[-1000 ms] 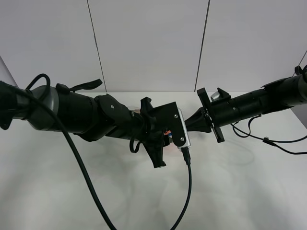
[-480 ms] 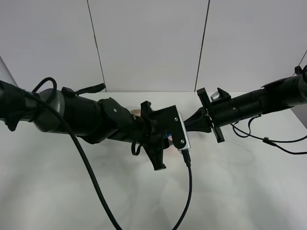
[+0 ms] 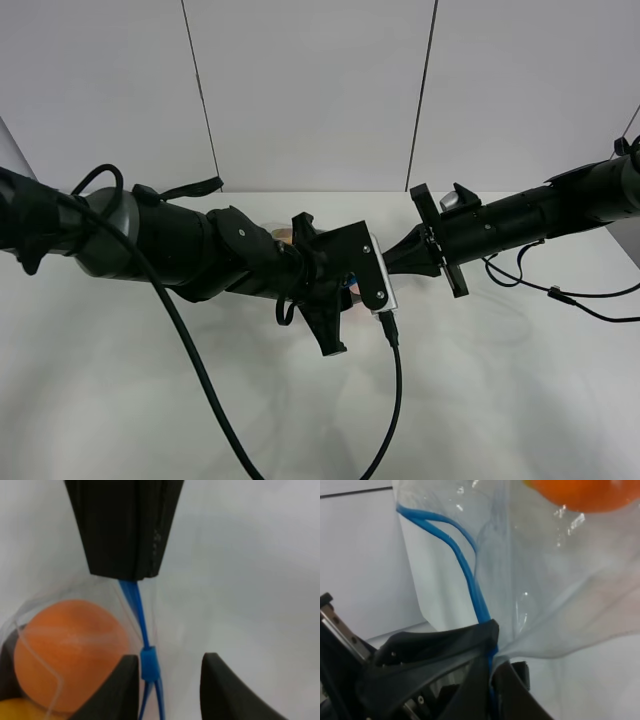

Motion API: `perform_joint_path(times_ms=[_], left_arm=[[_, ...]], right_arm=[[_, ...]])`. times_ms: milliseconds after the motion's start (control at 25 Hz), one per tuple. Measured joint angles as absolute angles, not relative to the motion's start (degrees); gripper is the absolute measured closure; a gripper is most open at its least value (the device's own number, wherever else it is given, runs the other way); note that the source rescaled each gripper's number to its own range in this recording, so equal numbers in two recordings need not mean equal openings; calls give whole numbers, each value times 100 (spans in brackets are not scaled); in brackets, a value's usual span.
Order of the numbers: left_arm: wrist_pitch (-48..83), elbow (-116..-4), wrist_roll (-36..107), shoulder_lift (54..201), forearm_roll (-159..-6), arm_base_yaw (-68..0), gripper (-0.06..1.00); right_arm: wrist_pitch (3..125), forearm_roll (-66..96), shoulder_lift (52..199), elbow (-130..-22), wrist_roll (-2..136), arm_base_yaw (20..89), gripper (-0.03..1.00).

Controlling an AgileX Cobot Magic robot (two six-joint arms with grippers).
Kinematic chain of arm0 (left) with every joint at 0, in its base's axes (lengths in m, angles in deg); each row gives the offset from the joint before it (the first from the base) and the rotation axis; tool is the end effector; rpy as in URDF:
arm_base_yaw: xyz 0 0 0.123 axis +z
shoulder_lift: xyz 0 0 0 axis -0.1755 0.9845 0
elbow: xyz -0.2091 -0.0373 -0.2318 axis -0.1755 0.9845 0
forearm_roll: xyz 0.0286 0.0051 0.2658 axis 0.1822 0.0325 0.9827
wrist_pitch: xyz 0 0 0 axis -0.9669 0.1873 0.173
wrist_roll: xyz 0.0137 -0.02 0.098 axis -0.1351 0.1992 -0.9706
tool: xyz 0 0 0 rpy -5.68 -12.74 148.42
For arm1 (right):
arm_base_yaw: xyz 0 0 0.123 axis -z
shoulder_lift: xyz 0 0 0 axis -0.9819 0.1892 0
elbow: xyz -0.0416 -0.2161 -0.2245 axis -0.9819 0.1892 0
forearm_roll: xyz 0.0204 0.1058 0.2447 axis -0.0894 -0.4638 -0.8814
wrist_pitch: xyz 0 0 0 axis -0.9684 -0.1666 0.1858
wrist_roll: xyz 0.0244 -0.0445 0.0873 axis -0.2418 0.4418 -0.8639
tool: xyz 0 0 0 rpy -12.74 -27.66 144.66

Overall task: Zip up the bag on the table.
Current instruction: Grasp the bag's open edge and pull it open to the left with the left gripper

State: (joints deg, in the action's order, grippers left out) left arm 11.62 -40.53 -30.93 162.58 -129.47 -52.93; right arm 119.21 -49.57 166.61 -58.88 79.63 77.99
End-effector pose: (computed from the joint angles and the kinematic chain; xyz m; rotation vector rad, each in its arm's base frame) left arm 0.3089 -0.2823 0.1749 1.5141 1.7298 0.0121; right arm 0.3713 0.0942 0.1653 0.2574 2.6966 1.5737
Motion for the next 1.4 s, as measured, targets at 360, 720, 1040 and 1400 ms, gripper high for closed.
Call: perform_joint_path(times_ms=[360, 720, 1040, 1400], left_arm=[[1360, -4258, -2908, 16258, -12947, -5293, 63], [1360, -4269, -2880, 16258, -12947, -5293, 86], [1325, -4269, -2880, 16258, -12947, -5293, 94], [1127, -4274, -3093, 16258, -12947, -5083, 94]], right_arm=[[11908, -4957, 16661, -5888, 7963, 7799, 97], [11906, -4957, 16661, -5888, 7963, 7799, 97], [11906, -4927, 16661, -5888, 7963, 7799, 97], [11880, -5050, 16661, -5888, 7963, 7799, 97]])
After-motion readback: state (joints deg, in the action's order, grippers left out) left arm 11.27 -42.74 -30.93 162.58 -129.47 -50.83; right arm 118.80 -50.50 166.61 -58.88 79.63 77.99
